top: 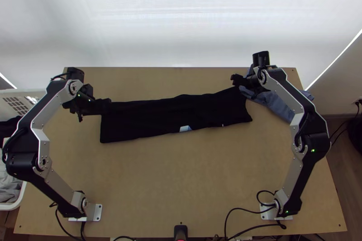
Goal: Fold the t-shirt
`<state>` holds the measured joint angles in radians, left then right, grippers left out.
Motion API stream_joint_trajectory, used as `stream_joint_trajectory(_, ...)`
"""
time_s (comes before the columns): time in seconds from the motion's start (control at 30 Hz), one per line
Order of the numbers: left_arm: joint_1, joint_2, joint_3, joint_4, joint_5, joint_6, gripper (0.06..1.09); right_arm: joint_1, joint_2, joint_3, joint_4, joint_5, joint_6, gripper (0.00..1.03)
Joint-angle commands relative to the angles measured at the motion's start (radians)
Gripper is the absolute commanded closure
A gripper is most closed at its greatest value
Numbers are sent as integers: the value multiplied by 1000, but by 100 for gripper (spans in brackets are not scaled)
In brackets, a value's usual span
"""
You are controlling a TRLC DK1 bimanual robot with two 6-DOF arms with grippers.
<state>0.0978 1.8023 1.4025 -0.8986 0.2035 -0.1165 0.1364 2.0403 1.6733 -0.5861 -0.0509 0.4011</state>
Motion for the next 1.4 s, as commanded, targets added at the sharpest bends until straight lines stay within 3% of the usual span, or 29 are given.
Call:
stream_joint_trajectory(0.0,26,-55,-60,9,47,-3,20,-6,-92,-67,80,34,30,3)
stream_joint_trajectory(0.07,66,-86,-83,10,119,-3,13,-6,-192,-129,131,39,30,3)
stream_joint_trajectory(0.2,160,-196,-168,92,228,12,13,2,-397,-234,155,37,31,3)
stream_joint_trajectory(0.37,217,-261,-252,118,264,81,13,26,-618,-353,143,17,65,3)
stream_joint_trajectory(0.47,243,-264,-315,144,286,120,13,32,-697,-380,83,-38,125,3)
stream_joint_trajectory(0.7,292,-258,-428,237,427,169,13,15,-752,-392,-8,-267,283,4)
stream_joint_trajectory(0.83,293,-238,-462,305,432,169,13,22,-775,-403,-24,-331,308,4)
stream_joint_trajectory(1.13,281,-123,-468,397,428,176,14,40,-804,-392,-57,-342,317,4)
stream_joint_trajectory(1.37,206,-75,-461,426,430,121,14,46,-815,-383,-67,-342,324,4)
